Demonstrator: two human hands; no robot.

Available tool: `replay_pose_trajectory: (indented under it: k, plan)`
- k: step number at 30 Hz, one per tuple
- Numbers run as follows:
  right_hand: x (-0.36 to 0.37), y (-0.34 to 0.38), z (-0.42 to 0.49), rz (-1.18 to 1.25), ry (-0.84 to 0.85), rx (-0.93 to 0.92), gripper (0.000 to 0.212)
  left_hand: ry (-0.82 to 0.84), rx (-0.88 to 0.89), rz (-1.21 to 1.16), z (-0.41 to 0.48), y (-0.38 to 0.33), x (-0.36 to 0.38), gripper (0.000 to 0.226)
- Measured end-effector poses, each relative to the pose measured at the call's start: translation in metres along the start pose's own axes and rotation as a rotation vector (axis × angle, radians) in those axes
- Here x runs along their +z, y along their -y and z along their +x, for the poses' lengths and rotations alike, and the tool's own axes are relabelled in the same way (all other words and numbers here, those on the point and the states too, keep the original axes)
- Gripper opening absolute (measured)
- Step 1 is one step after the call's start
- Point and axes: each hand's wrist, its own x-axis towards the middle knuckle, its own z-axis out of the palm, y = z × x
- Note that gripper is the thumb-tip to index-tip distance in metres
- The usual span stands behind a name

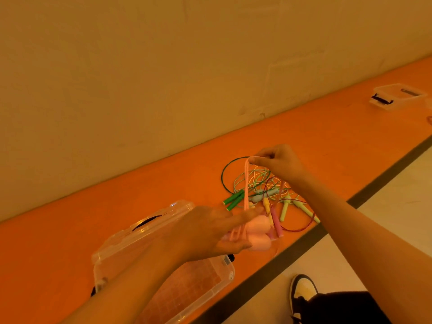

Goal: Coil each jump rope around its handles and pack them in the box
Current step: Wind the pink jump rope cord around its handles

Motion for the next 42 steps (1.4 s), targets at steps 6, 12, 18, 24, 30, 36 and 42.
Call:
replay_pose_trajectory:
  k: [6, 12, 18, 24, 30, 36, 42]
  plan:
    - [0.014, 0.012, 0.001, 0.012, -0.009, -0.069, 0.01, 0.045, 0.061, -0.042, 0.002, -0.012, -0.004, 0.078]
    - [0.006, -0.009, 0.003, 0.052, 0.114, 0.014, 0.024, -0.19, 0.048, -0.086, -0.004, 0.004, -0.007, 0.082]
    - [0.007, -0.024, 0.005, 0.074, 0.205, 0.056, 0.027, -0.287, -0.042, -0.133, -0.014, 0.016, -0.008, 0.078]
    - [-0.007, -0.036, 0.002, 0.099, 0.273, 0.086, 0.027, -0.389, -0.141, -0.257, -0.02, 0.021, -0.011, 0.082]
    - [-0.012, -0.051, -0.006, 0.066, 0.309, 0.095, 0.018, -0.505, -0.375, -0.533, -0.021, 0.026, -0.021, 0.081]
    - [0.006, -0.059, -0.023, -0.041, 0.455, 0.078, 0.02, -0.592, -0.59, -0.687, -0.018, 0.035, -0.03, 0.062]
    - [0.034, -0.045, -0.042, -0.24, 0.574, -0.097, 0.019, -0.572, -0.799, -0.551, -0.024, 0.059, -0.031, 0.053]
